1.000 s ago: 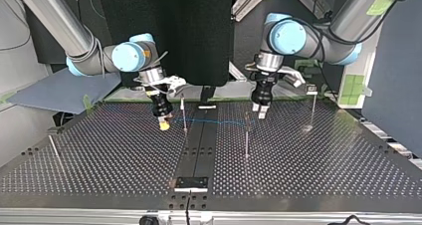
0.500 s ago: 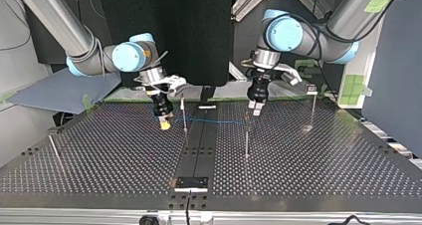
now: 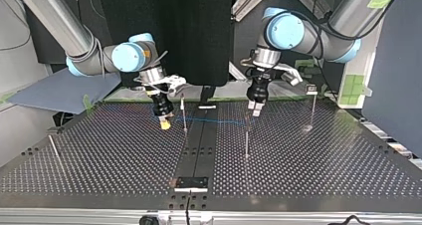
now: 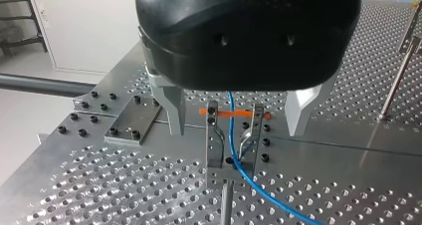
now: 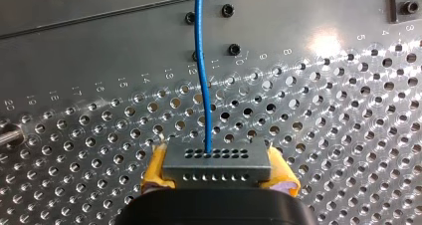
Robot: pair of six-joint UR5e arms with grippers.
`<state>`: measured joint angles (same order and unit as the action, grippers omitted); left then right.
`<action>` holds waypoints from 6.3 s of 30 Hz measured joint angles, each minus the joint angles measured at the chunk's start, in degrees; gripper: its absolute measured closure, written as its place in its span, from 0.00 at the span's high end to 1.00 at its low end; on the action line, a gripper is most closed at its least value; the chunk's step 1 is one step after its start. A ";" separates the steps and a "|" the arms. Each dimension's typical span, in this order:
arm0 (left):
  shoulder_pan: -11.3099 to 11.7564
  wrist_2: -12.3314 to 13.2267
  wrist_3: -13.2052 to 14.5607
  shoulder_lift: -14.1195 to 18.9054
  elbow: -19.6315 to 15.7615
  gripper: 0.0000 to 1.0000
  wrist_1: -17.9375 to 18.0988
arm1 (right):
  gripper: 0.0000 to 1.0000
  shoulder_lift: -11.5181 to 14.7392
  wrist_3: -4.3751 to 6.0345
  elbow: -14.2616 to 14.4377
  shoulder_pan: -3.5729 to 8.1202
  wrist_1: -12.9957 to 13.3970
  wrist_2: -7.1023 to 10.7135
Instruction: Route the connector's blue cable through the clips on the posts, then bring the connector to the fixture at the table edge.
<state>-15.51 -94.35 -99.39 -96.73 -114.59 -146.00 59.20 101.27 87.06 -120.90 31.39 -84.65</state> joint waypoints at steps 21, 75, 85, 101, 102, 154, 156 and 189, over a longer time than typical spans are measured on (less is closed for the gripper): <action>-0.71 -0.59 0.73 0.01 0.01 1.00 0.54 | 0.00 0.00 -0.09 0.00 0.09 0.00 -0.05; -14.92 -23.75 9.32 -12.31 17.04 1.00 -4.18 | 0.00 -0.09 -0.73 0.00 0.44 -1.21 0.18; -14.51 -23.86 9.31 -12.63 18.25 1.00 -4.24 | 0.00 -0.12 -0.70 0.00 0.44 -1.18 0.18; -13.45 -24.16 8.04 -18.30 24.13 1.00 -5.11 | 0.00 -0.09 -0.78 0.00 0.65 -1.57 0.74; -13.33 -24.17 8.02 -18.46 24.37 1.00 -5.10 | 0.00 -0.09 -0.78 0.00 0.67 -1.60 0.76; -14.13 -23.43 8.57 -18.96 21.67 0.00 -2.87 | 0.00 -0.25 -1.03 1.71 1.01 -4.88 0.49; -14.27 -23.20 8.72 -19.44 21.65 0.00 -2.89 | 0.00 -0.25 -1.09 1.98 1.22 -4.94 0.42; -17.69 -23.35 9.13 -26.61 18.26 0.00 1.24 | 0.00 -0.21 -3.75 7.14 1.20 -5.92 -1.87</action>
<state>-33.20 -117.70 -90.26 -123.34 -96.34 -144.76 59.00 97.52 94.20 -119.70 25.47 -86.52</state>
